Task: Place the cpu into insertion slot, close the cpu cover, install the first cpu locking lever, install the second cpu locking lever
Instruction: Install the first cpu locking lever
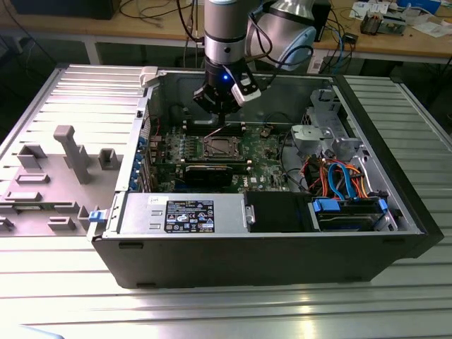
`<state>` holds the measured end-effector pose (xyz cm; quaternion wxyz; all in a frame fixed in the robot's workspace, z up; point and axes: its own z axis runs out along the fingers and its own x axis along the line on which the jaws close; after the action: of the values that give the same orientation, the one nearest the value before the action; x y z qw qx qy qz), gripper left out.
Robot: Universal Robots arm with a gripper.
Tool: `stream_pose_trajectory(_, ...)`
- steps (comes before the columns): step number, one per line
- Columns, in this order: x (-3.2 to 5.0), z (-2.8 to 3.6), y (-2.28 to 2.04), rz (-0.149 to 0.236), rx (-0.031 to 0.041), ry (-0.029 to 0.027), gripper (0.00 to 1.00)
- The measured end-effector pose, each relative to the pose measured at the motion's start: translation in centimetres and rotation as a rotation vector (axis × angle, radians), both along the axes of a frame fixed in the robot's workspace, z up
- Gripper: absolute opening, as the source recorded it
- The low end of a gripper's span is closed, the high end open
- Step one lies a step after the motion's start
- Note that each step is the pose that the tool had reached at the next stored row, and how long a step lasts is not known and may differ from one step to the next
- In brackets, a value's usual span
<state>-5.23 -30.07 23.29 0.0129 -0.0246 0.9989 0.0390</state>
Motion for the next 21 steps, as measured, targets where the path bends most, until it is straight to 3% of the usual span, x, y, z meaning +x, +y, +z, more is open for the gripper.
stream_pose_trajectory(6,0.16,-0.11,0.0,0.0,-0.0002,0.0001,0.11)
stream_pose_trajectory(11,-0.83,-0.12,0.0,0.0,-0.0001,0.0,0.11)
stream_pose_trajectory(14,-0.88,-0.13,-0.1,0.0,-0.0008,0.0001,0.11)
stream_pose_trajectory(21,-0.69,-0.28,-0.18,-0.002,-0.011,0.0001,0.11)
